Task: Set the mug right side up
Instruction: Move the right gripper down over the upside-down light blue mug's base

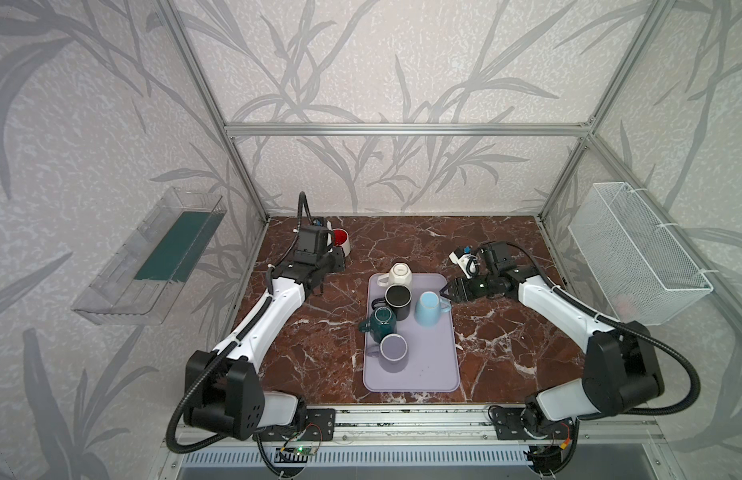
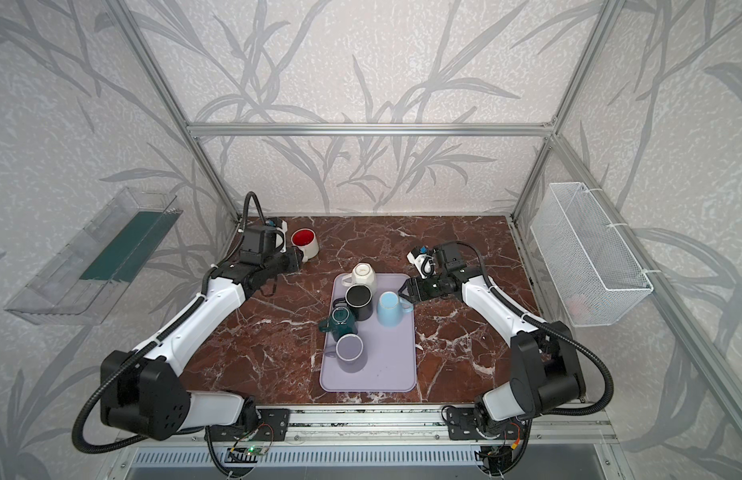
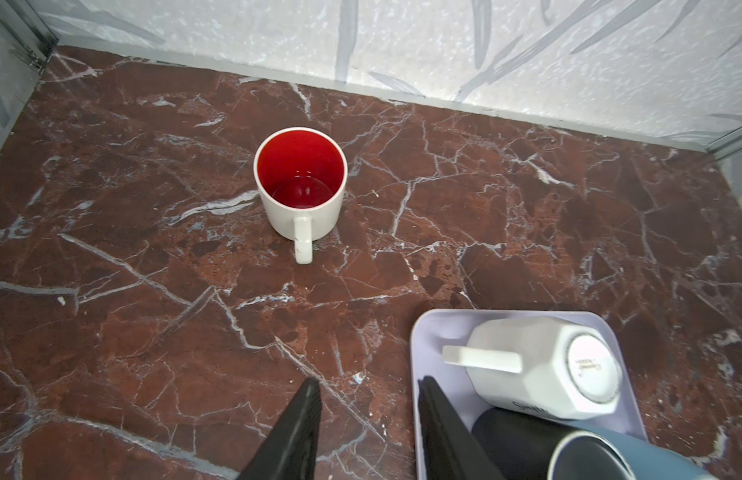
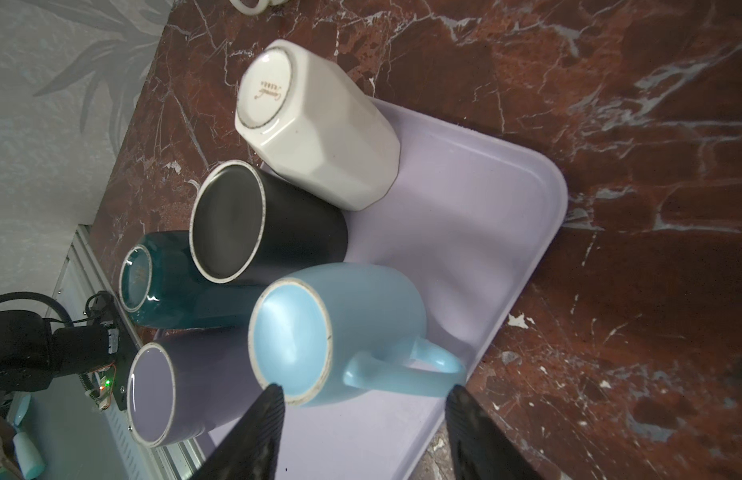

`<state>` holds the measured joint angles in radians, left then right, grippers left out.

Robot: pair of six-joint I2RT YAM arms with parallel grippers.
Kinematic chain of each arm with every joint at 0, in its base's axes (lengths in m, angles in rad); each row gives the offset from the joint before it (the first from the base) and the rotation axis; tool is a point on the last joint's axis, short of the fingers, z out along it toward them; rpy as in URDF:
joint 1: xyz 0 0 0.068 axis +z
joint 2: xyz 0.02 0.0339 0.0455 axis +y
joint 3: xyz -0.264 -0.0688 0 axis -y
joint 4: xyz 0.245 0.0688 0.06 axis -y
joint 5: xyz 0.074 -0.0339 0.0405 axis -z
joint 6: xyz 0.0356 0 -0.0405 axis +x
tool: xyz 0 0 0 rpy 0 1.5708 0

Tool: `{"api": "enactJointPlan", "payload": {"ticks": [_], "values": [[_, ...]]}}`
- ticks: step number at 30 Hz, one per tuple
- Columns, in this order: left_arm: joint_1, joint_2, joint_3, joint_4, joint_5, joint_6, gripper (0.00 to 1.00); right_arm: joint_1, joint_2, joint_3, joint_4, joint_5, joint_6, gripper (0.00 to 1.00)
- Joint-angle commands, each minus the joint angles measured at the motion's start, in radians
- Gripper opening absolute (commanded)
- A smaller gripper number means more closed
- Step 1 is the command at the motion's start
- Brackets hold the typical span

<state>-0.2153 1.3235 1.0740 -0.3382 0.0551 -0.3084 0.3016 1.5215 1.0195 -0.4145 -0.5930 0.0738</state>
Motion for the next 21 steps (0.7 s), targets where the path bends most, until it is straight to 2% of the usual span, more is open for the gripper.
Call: {"api": "enactJointPlan", "payload": {"ticks": [1,5,11,16,21], "values": [[-0.006,-0.060,-0.033,-0.010,-0.001,-0.036,0.42,-0.011,0.065,0.023,0.061,-0.138,0.002,0.63],[-0.009,-0.094,-0.056,-0.020,-0.008,-0.041,0.42,-0.039,0.113,-0.012,0.186,-0.271,0.076,0.64],[-0.013,-0.115,-0.080,-0.026,-0.012,-0.052,0.42,-0.045,0.096,-0.083,0.256,-0.335,0.133,0.65],[-0.018,-0.121,-0.082,-0.022,-0.007,-0.059,0.42,-0.044,0.062,-0.163,0.274,-0.346,0.155,0.65],[-0.025,-0.130,-0.078,-0.022,-0.005,-0.061,0.42,-0.041,-0.029,-0.226,0.238,-0.307,0.147,0.65]]}}
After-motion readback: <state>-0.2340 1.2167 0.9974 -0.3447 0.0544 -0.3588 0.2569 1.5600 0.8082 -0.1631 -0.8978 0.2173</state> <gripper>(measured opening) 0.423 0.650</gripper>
